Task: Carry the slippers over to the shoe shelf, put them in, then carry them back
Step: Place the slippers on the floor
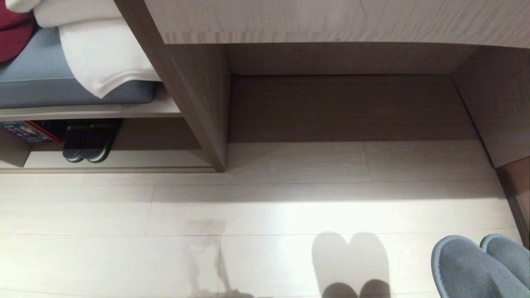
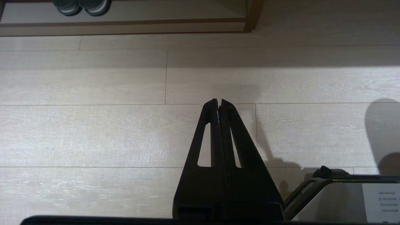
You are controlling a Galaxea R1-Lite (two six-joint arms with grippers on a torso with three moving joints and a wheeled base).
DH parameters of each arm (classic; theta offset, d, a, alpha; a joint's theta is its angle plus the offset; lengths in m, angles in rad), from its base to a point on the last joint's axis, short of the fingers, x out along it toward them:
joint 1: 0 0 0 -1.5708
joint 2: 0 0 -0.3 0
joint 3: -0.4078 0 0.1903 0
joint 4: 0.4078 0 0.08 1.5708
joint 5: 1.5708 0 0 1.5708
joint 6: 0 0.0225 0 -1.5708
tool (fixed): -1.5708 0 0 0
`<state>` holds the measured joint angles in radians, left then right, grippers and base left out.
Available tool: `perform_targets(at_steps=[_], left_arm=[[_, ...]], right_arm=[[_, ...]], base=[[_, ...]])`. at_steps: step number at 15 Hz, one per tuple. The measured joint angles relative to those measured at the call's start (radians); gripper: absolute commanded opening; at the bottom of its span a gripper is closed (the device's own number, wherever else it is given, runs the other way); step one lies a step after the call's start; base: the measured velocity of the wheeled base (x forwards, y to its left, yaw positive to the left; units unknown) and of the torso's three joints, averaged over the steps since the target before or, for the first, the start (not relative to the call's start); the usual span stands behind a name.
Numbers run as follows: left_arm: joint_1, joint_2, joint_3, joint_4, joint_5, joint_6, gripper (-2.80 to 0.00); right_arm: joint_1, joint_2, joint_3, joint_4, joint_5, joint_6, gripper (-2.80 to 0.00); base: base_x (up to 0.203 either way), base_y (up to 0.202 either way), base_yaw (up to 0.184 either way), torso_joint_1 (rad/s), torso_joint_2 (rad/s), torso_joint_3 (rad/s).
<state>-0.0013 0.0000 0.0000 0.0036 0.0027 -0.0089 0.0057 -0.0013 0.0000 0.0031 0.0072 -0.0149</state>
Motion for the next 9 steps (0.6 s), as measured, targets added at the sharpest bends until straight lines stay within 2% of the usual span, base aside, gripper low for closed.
perform_targets(at_steps=[9], left_arm=[[0.0, 0.0, 0.0, -0.001, 0.0, 0.0, -2.8]], right_arm=[[0.0, 0.0, 0.0, 0.0, 0.0, 0.0, -2.8]], base=[[0.0, 0.0, 0.0, 0.001, 0.0, -0.197]])
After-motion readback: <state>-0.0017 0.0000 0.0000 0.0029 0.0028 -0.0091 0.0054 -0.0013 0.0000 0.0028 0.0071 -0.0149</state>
